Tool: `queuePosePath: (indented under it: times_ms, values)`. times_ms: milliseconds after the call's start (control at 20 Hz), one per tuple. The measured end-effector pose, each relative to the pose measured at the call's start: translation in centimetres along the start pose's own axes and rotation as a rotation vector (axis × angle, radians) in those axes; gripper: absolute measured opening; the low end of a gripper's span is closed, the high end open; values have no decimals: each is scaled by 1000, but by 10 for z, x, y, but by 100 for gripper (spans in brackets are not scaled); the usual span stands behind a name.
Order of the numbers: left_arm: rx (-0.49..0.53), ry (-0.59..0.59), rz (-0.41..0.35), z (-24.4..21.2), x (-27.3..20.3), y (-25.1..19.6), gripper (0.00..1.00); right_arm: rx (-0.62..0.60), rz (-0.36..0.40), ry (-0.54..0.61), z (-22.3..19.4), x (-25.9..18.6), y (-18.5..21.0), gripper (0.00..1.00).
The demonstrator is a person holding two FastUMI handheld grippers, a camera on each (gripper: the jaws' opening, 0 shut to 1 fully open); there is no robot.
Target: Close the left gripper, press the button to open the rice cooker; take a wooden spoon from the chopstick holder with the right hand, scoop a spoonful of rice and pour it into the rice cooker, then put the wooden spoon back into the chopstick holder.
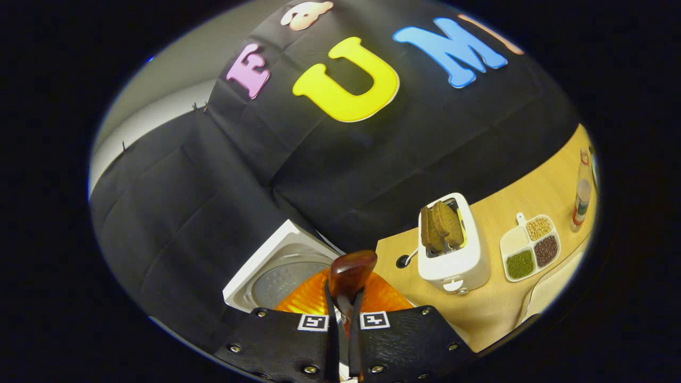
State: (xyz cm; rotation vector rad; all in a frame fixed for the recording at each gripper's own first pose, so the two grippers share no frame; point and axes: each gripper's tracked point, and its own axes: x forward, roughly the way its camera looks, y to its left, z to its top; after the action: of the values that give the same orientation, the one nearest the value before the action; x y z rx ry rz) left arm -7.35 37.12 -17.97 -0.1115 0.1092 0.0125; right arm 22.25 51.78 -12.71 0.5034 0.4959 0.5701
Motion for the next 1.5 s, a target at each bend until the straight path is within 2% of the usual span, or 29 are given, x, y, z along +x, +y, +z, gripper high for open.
queuePosePath:
  times_ms: [200,350,550,700,800,900,1000,1050,1200,1350,1500]
  values:
    - [-11,-4,27,-3,-4,2,93,-242,-10,32,-19,16,20,7]
    - [-13,-4,41,-4,-8,5,93,-409,5,54,-32,23,38,7]
    - [-40,5,56,-8,-10,11,93,-696,40,70,-51,21,58,7]
    - [-61,7,68,-9,-11,12,93,-810,62,48,-59,17,70,7]
    - [-58,1,66,-7,-13,11,93,-837,75,31,-61,14,75,7]
    - [-50,0,62,-7,-13,10,89,-819,90,15,-55,7,81,7]
    - [-52,-2,55,-8,-12,8,90,-726,101,-4,-46,1,80,7]
    - [-53,-5,48,-8,-11,8,93,-664,94,-16,-37,-3,79,7]
    - [-49,-15,27,-2,-12,-2,93,-450,75,-40,-17,-14,67,7]
    - [-42,-23,-12,4,-4,-16,93,-237,51,-50,2,-23,40,7]
    - [-18,-32,-39,12,7,-28,90,-81,24,-70,23,-47,13,7]
